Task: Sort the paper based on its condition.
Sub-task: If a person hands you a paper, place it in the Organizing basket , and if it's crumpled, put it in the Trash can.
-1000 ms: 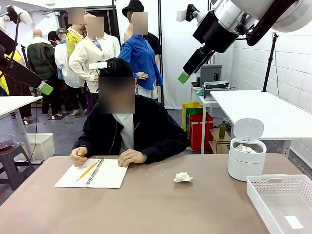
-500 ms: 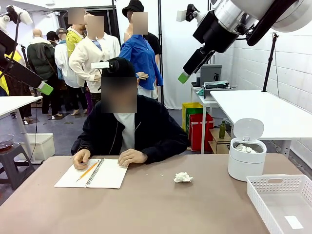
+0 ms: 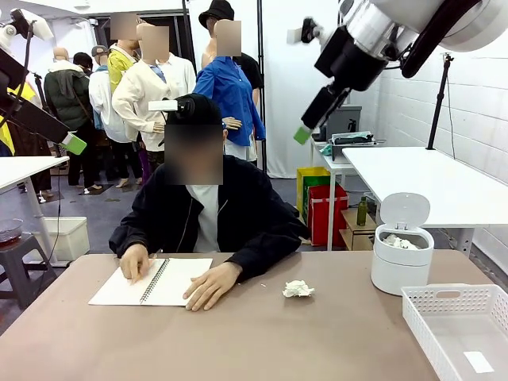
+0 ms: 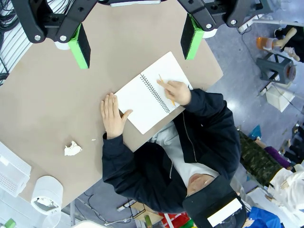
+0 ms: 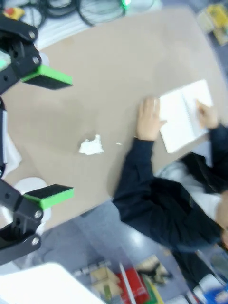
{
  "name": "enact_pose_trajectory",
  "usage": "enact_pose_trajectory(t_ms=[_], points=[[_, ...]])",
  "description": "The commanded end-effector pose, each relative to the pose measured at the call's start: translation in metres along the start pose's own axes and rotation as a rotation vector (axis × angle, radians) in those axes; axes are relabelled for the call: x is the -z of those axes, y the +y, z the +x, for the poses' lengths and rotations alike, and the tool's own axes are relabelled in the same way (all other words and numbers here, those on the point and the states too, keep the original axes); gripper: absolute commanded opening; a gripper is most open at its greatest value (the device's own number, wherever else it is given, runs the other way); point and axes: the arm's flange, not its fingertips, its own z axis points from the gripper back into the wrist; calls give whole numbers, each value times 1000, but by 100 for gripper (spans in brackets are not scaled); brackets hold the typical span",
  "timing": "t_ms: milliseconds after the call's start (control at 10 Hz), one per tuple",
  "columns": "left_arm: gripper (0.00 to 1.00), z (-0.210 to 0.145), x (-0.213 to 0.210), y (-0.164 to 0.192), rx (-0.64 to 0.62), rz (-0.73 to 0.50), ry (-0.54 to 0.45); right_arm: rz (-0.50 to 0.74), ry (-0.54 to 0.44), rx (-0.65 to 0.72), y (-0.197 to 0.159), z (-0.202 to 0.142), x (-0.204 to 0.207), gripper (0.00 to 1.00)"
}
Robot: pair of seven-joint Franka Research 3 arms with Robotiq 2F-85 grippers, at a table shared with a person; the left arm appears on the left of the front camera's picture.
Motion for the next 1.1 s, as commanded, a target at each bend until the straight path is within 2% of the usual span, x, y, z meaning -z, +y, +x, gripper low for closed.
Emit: enact_pose_trajectory(t_ms=[0, 100, 200, 400, 600, 800, 1000], points=[[100, 0, 0, 0, -1, 1, 0, 53, 227, 6, -39, 12, 20, 100], [100, 0, 0, 0, -1, 1, 0, 58, 295, -2, -51, 12, 31, 100], [100, 0, 0, 0, -1, 1, 0, 114, 356, 9, -67, 10, 53, 100], [100, 0, 0, 0, -1, 1, 0, 143, 420, 24, -90, -5, 91, 100], [100, 0, 0, 0, -1, 1, 0, 188, 426, -8, -95, -32, 139, 100], [100, 0, 0, 0, -1, 1, 0, 177, 425, -23, -98, -57, 184, 100], [100, 0, 0, 0, -1, 1, 0, 135, 410, -74, -91, -74, 210, 100]])
